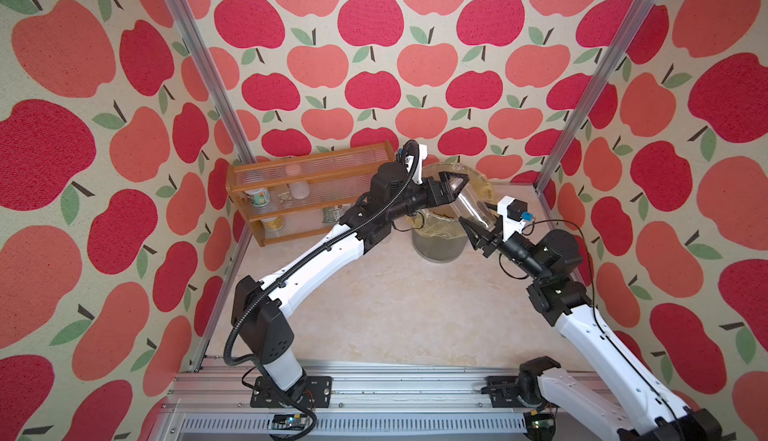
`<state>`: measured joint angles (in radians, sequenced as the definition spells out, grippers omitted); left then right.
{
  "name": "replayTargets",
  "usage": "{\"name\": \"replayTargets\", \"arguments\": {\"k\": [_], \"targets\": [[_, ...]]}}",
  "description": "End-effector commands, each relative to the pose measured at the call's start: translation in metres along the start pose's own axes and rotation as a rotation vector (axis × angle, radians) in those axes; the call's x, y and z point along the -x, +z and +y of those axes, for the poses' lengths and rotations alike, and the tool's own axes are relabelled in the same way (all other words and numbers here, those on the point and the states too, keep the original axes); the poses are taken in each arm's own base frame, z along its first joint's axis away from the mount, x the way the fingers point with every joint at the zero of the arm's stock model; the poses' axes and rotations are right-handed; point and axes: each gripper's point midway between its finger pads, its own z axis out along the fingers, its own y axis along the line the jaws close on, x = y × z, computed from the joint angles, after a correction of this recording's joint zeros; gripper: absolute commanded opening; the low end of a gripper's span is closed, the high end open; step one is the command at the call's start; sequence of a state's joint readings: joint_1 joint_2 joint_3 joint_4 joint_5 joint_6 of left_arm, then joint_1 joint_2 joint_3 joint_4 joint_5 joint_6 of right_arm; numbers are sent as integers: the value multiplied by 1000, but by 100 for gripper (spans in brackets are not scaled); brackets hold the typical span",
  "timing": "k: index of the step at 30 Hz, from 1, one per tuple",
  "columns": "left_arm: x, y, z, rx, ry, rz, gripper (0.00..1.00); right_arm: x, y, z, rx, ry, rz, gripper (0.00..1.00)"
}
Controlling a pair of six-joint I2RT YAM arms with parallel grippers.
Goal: Empty moldy mung beans from jars
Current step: Unscrew the lid from the jar.
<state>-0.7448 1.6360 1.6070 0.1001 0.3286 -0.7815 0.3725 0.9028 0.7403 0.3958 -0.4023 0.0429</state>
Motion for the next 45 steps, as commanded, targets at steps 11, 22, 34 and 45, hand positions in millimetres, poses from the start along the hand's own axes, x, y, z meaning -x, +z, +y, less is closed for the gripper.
{"name": "replayTargets", "arguments": {"k": [11,22,34,45], "targets": [[20,-65,-43,-264,92,-160,97,33,-10,20,149,168,-132,48],[8,-55,-57,-366,122,-110,95,36,1,22,222,263,-177,47],[9,-39,-48,-380,38,-81,92,40,-1,23,238,285,-209,47],[8,-27,-43,-380,12,-60,87,35,-1,23,232,280,-205,46]]}}
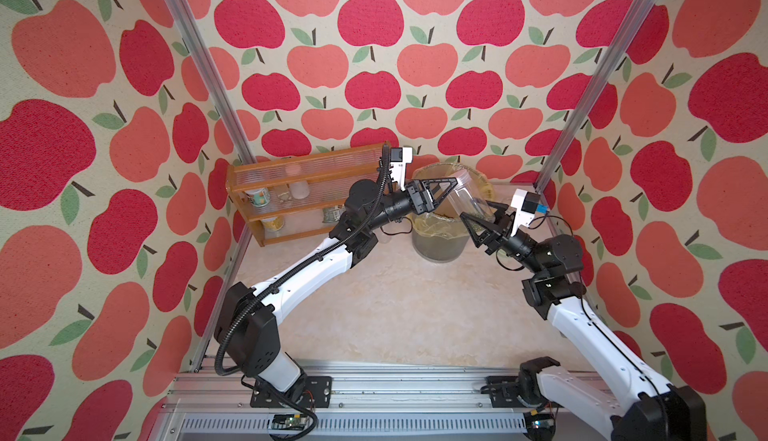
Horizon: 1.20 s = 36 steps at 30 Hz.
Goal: Empty moldy mung beans from jars
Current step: Unscrew the lid from the jar.
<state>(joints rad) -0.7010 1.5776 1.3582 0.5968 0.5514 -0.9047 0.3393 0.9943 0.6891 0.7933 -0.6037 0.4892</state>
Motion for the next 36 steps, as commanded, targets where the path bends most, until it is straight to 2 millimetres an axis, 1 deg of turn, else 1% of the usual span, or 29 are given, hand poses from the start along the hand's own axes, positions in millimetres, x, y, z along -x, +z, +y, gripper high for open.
{"name": "replayTargets", "arguments": {"k": [1,5,8,13,19,20,24,27,31,33,36], "targets": [[10,6,-13,-58,10,-8,87,7,-2,8,30,-20,-28,46],[5,11,-11,-64,-1,15,86,6,-2,8,33,-21,-25,46],[0,15,-8,-57,3,45,82,5,-2,8,35,-24,-22,46],[-4,19,-1,-27,12,78,79,4,-3,7,28,-28,-10,46],[-9,22,0,-16,9,122,77,5,-2,7,26,-39,-5,46],[-11,23,4,0,4,132,77,4,-2,7,24,-37,-3,46],[-15,27,11,16,-10,168,67,4,-1,5,19,-39,-3,46],[-14,28,16,25,-53,168,64,1,0,4,7,-54,18,45],[-13,26,32,114,-115,161,57,-5,0,2,-30,-109,60,44],[-17,27,40,164,-132,177,54,-8,2,-1,-60,-138,87,43],[-23,28,48,270,-129,197,53,-13,6,-4,-105,-194,138,41]]}}
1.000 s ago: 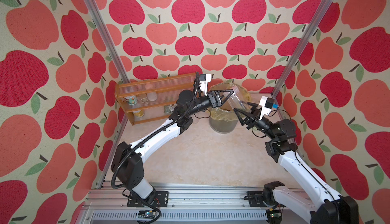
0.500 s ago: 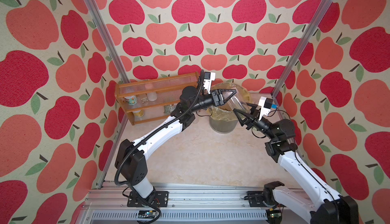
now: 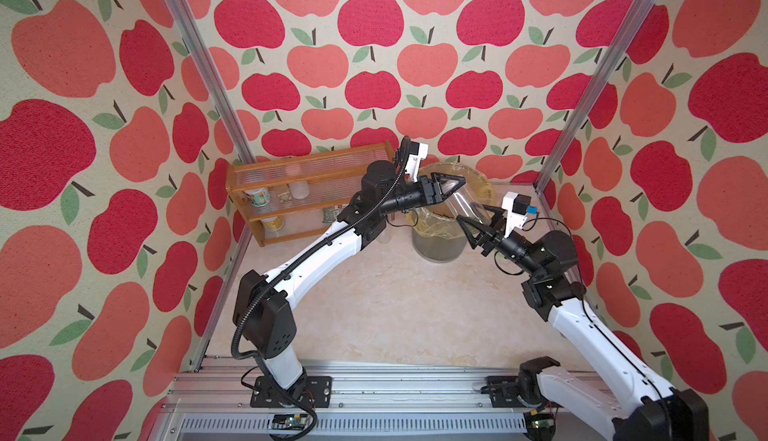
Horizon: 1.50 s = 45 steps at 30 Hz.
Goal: Empty moldy mung beans from jars
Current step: Unscrew the lid from the jar.
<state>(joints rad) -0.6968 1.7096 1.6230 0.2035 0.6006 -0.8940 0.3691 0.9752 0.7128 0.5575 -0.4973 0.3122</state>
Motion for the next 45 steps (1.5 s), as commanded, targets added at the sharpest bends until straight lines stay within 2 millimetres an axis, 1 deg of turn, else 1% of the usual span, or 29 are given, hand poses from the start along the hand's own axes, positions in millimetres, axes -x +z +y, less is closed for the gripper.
{"name": "replayTargets", "arguments": {"k": [1,5,8,10,13,15,17,18,20,22,24,26,27,29,32,34,37,39,42,45], "targets": [[-7,5,18,156,-16,18,53,14,4,15,-1,-166,28,40],[-10,6,32,250,-27,12,54,11,10,16,-42,-266,82,40],[-15,13,37,272,-49,38,54,12,14,21,-57,-330,119,40],[-20,20,36,271,-53,66,54,12,17,22,-72,-368,131,40],[-23,24,36,265,-57,90,55,13,18,25,-84,-405,142,40],[-23,23,34,257,-56,90,56,14,16,26,-84,-402,130,40],[-17,18,26,238,-35,71,61,15,13,27,-85,-386,115,41],[-13,15,23,230,-14,58,66,15,11,29,-78,-380,108,41],[-5,7,9,193,48,34,74,17,7,32,-65,-361,93,41],[3,-2,-5,177,126,15,83,19,3,36,-48,-331,77,41],[6,-9,-18,147,194,5,91,19,-1,40,-33,-303,69,41],[12,-18,-33,112,247,-27,96,18,-3,41,-30,-280,68,41],[15,-23,-35,109,265,-51,100,17,-5,41,-30,-271,68,41],[22,-35,-38,124,288,-117,100,16,-7,39,-41,-259,72,41],[33,-59,-38,119,306,-219,100,14,-10,36,-56,-237,83,41],[38,-75,-42,103,325,-266,100,14,-12,35,-58,-218,86,41],[37,-90,-52,61,367,-284,100,15,-13,34,-53,-189,82,41],[35,-96,-58,28,394,-280,100,15,-14,33,-49,-160,81,41],[31,-105,-59,13,425,-298,100,16,-14,32,-36,-89,73,41],[22,-109,-62,-33,454,-300,100,22,-14,32,-9,22,43,41]]}}
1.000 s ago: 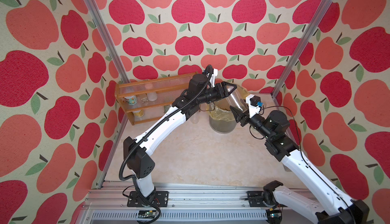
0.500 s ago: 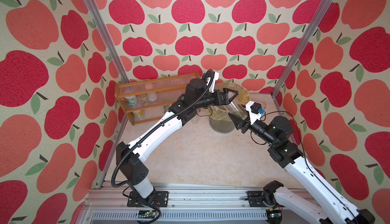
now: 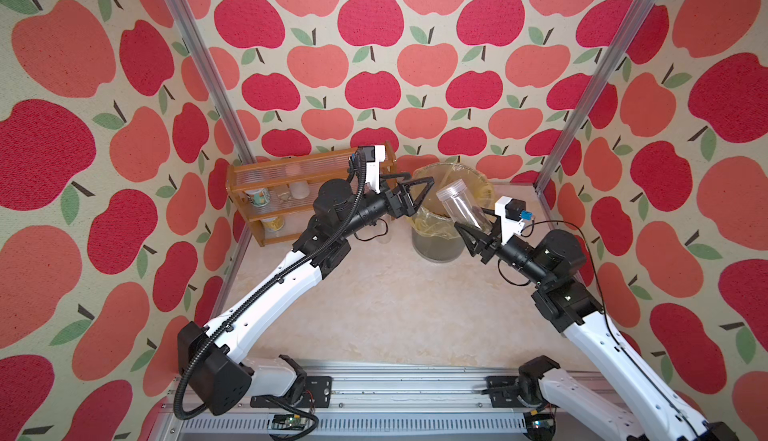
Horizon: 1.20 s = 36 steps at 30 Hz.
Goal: Empty moldy mung beans from jars
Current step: Unscrew the lid from the jar.
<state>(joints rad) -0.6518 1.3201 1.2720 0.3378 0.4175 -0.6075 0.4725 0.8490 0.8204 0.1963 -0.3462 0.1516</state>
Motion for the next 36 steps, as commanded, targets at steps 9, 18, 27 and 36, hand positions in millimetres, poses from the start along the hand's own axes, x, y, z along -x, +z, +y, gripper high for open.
{"name": "replayTargets", "arguments": {"k": [9,18,27,36], "targets": [[-3,-5,-28,-240,74,-71,100,20,-2,30,233,250,-122,41],[-12,12,-27,-278,34,-42,99,28,-1,36,293,272,-173,41],[-11,23,-23,-267,19,-45,96,27,-2,38,309,266,-183,41],[-16,31,-19,-258,11,-17,89,27,0,37,298,250,-174,41]]}}
